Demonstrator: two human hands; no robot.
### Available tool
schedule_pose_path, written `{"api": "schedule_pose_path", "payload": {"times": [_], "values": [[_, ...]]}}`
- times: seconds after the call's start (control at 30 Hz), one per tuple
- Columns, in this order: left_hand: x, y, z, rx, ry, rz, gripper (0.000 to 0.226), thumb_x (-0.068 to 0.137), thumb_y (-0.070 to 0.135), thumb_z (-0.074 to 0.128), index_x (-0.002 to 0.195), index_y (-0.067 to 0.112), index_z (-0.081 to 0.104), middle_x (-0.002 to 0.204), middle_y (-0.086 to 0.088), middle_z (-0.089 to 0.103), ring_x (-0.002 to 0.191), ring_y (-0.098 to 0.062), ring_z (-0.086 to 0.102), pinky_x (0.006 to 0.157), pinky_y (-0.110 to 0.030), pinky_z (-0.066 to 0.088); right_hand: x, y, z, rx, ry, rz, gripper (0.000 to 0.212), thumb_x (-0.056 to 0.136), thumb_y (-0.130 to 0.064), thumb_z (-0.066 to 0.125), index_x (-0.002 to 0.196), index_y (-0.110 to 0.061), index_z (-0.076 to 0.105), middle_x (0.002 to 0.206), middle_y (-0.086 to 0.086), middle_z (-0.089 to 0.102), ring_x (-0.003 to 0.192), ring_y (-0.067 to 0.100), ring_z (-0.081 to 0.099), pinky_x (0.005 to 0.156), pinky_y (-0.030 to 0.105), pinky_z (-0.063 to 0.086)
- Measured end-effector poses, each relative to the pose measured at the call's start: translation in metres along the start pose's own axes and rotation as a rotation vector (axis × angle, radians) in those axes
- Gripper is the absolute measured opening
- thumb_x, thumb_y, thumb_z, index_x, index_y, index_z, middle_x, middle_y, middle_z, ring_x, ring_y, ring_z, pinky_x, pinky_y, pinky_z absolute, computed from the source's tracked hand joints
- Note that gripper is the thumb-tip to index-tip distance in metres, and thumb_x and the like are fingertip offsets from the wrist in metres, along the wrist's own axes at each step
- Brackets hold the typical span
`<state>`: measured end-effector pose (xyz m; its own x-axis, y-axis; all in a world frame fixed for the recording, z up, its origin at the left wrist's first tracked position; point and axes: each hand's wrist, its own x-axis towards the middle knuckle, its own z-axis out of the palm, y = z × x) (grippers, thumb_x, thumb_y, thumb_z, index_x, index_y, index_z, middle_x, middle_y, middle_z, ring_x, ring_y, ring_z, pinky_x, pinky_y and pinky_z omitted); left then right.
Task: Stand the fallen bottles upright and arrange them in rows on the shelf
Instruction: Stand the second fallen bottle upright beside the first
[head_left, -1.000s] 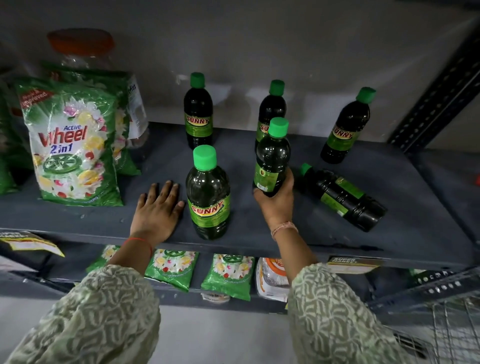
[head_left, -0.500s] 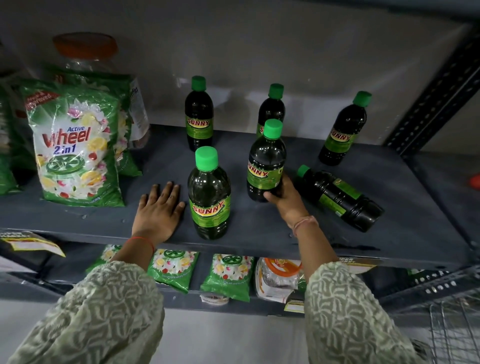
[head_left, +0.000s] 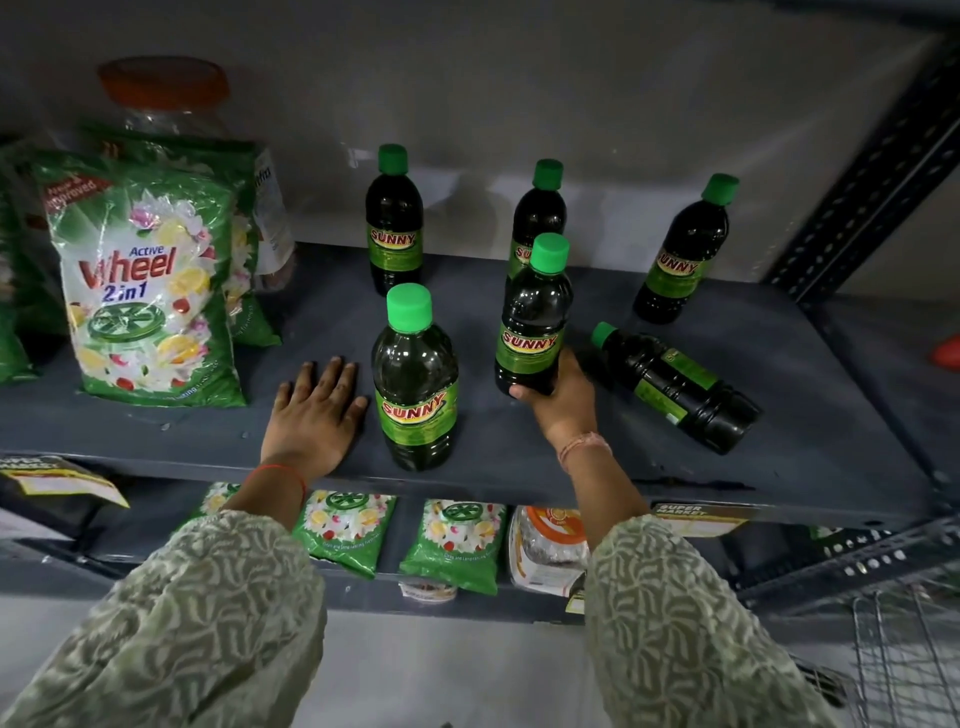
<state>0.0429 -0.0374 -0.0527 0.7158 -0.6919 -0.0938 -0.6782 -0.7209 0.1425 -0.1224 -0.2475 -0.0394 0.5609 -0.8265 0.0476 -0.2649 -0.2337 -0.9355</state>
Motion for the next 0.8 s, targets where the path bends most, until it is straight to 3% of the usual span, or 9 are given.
{"api": "schedule_pose_path", "payload": {"times": [0.1, 0.2, 0.27, 0.33, 0.43, 0.67, 0.8], "values": [[0.000, 0.000, 0.000, 0.013, -0.002, 0.003, 0.056, 0.095, 0.038, 0.021, 0.146, 0.021, 0.004, 0.159, -0.001, 0.001, 0.146, -0.028, -0.001, 0.119, -0.047, 0.007, -0.001, -0.001, 0.001, 0.004, -0.006, 0.015, 0.065, 0.066, 0.003, 0.074, 0.125, -0.007, 0.049, 0.120, 0.013, 0.063, 0.109, 0.019, 0.056, 0.091, 0.026, 0.040], [0.000, 0.001, -0.001, -0.012, 0.005, 0.000, 0.056, 0.095, 0.037, 0.022, 0.146, 0.021, 0.006, 0.159, -0.001, 0.003, 0.146, -0.028, 0.000, 0.119, -0.047, 0.007, -0.003, -0.001, -0.001, -0.002, -0.007, 0.000, 0.062, 0.067, 0.002, 0.074, 0.123, -0.005, 0.049, 0.120, 0.014, 0.063, 0.112, 0.023, 0.057, 0.084, 0.020, 0.038], [0.000, 0.001, -0.001, -0.025, 0.009, 0.000, 0.056, 0.095, 0.038, 0.022, 0.146, 0.021, 0.007, 0.159, -0.001, 0.003, 0.146, -0.028, 0.000, 0.119, -0.047, 0.007, -0.004, -0.001, -0.002, 0.016, -0.018, -0.020, 0.072, 0.062, -0.001, 0.079, 0.126, -0.005, 0.046, 0.121, 0.012, 0.061, 0.114, 0.023, 0.056, 0.083, 0.020, 0.041], [0.000, 0.000, -0.001, -0.025, 0.009, -0.002, 0.056, 0.095, 0.038, 0.022, 0.146, 0.021, 0.006, 0.159, -0.001, 0.003, 0.146, -0.028, -0.001, 0.119, -0.046, 0.006, -0.007, 0.000, -0.002, 0.057, -0.028, -0.038, 0.095, 0.054, -0.006, 0.086, 0.134, -0.005, 0.036, 0.128, 0.007, 0.056, 0.120, 0.019, 0.052, 0.096, 0.025, 0.045], [0.001, 0.000, 0.000, -0.020, 0.008, -0.003, 0.056, 0.095, 0.039, 0.021, 0.146, 0.022, 0.006, 0.159, -0.001, 0.003, 0.146, -0.027, -0.001, 0.119, -0.046, 0.006, -0.009, 0.001, 0.000, 0.078, -0.009, -0.026, 0.117, 0.050, -0.012, 0.089, 0.143, -0.008, 0.019, 0.144, 0.012, 0.043, 0.132, 0.022, 0.041, 0.111, 0.041, 0.036], [0.000, 0.000, 0.000, -0.025, 0.012, -0.004, 0.056, 0.095, 0.039, 0.021, 0.146, 0.022, 0.006, 0.159, 0.000, 0.003, 0.146, -0.027, 0.000, 0.119, -0.046, 0.006, -0.010, -0.001, 0.004, 0.056, 0.015, -0.018, 0.125, 0.051, -0.015, 0.089, 0.146, -0.012, 0.007, 0.154, 0.011, 0.024, 0.140, 0.021, 0.029, 0.115, 0.040, 0.028], [-0.001, 0.002, -0.002, -0.036, 0.018, -0.004, 0.056, 0.095, 0.039, 0.021, 0.146, 0.021, 0.008, 0.159, -0.001, 0.005, 0.146, -0.028, 0.001, 0.119, -0.046, 0.007, -0.009, -0.004, 0.008, 0.020, 0.031, -0.006, 0.112, 0.053, -0.015, 0.088, 0.143, -0.009, 0.021, 0.143, 0.011, 0.043, 0.130, 0.022, 0.042, 0.105, 0.031, 0.037]]}}
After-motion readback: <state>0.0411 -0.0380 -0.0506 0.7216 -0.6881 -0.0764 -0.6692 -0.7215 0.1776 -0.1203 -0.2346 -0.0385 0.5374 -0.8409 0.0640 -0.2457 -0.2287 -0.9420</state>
